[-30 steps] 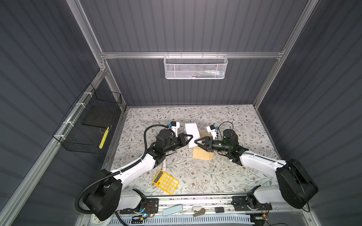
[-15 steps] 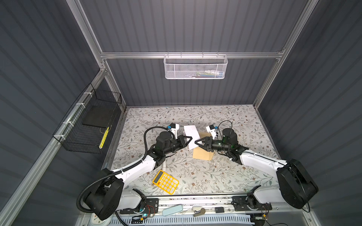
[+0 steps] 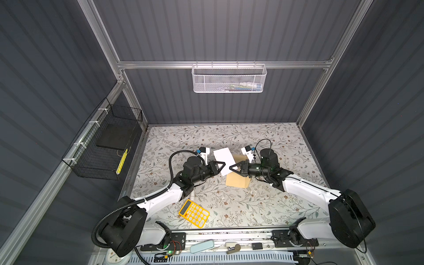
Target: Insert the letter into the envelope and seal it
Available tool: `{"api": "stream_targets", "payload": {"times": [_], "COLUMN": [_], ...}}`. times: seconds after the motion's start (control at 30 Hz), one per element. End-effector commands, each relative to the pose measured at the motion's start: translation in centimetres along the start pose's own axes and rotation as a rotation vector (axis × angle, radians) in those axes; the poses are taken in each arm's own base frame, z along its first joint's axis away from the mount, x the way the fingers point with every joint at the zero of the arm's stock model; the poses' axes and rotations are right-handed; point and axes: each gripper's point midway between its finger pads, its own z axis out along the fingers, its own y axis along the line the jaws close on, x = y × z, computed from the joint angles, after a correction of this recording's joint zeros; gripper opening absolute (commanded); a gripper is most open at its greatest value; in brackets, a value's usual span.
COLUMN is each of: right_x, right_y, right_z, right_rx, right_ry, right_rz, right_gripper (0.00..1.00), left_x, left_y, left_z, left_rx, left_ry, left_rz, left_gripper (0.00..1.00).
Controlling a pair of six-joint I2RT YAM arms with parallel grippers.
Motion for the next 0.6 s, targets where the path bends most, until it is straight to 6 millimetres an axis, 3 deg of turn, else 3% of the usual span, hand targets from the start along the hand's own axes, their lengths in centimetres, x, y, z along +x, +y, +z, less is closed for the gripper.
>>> {"api": "stream_targets", "payload": {"times": [0.0, 0.07, 0.13, 0.4, 0.57], "right_x": [0.2, 0.4, 0.7, 0.8, 0.5], "right_y": [-0.1, -0.3, -0.7, -2.0, -2.3], "right_z": [-0.9, -1.6, -2.4, -5.6, -6.7], "right_rx": [0.088, 0.143, 0.215, 0.474, 0.539], "right_ry": [0.017, 0.036, 0.065, 0.203, 0.266], "right_rz": [-0.067, -0.105, -0.155, -0.393, -0.52], "right_gripper": [0.0, 0.0, 0.0, 0.0, 0.0], "left_x": [-0.1, -0.7, -1.6, -6.1, -6.1], "left_y": [0.9, 1.1, 0.6, -3.6, -6.4], "left_z": [-0.3, -1.0, -1.8, -5.4, -5.1], "left_rx": [-0.044, -0.082, -0.12, -0.244, -0.185], "left_ry": [-0.023, -0.048, -0.056, -0.059, 0.043], "left_rz": [0.007, 0.016, 0.068, 0.437, 0.701], "left_gripper": [0.63, 0.83, 0.91, 1.0, 1.0]}}
